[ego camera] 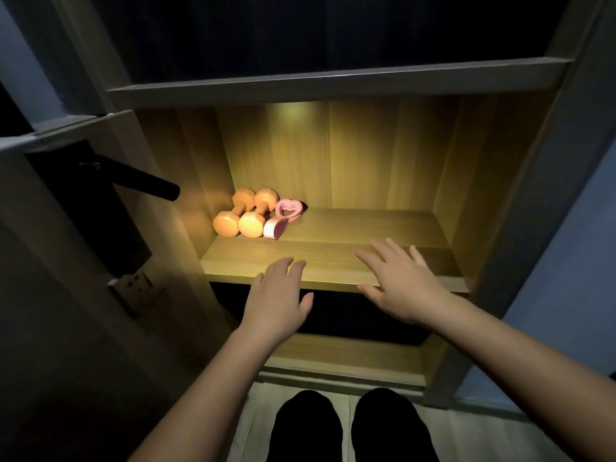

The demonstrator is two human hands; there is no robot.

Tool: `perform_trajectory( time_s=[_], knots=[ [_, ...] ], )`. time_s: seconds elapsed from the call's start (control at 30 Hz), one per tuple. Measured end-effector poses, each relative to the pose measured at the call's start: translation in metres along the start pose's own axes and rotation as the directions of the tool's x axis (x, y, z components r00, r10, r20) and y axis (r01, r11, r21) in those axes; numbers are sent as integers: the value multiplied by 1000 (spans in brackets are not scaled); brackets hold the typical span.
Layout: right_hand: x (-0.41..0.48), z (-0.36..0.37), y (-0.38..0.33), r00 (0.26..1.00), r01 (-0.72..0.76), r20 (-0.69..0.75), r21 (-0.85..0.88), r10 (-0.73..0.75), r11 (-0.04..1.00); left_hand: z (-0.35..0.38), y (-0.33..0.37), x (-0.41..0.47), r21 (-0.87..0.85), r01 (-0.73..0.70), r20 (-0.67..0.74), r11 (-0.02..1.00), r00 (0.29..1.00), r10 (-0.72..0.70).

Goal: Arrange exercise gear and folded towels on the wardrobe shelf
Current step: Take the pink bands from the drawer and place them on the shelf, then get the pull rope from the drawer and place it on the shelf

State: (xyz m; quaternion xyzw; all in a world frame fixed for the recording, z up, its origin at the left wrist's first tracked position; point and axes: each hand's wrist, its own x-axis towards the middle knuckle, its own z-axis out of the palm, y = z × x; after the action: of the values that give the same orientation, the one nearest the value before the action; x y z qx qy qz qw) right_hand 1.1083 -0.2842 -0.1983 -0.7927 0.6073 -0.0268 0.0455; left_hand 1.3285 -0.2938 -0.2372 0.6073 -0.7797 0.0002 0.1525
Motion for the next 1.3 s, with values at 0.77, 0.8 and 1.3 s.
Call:
perform_trajectory(
  time_s=[0.77, 0.8, 1.3],
  knots=[
    [-16, -138, 16, 909, -321, 334, 179, 250, 930, -157, 79, 96, -105, -224, 565, 969, 789, 243],
    [-21, -139, 17, 904, -346, 328, 188, 274, 919, -158, 85, 97, -122, -228, 572, 966, 779, 256],
    [-135, -128, 171, 724, -683, 373, 262, 581, 682, -93, 268, 116, -205, -407, 676, 890, 599, 429]
  ],
)
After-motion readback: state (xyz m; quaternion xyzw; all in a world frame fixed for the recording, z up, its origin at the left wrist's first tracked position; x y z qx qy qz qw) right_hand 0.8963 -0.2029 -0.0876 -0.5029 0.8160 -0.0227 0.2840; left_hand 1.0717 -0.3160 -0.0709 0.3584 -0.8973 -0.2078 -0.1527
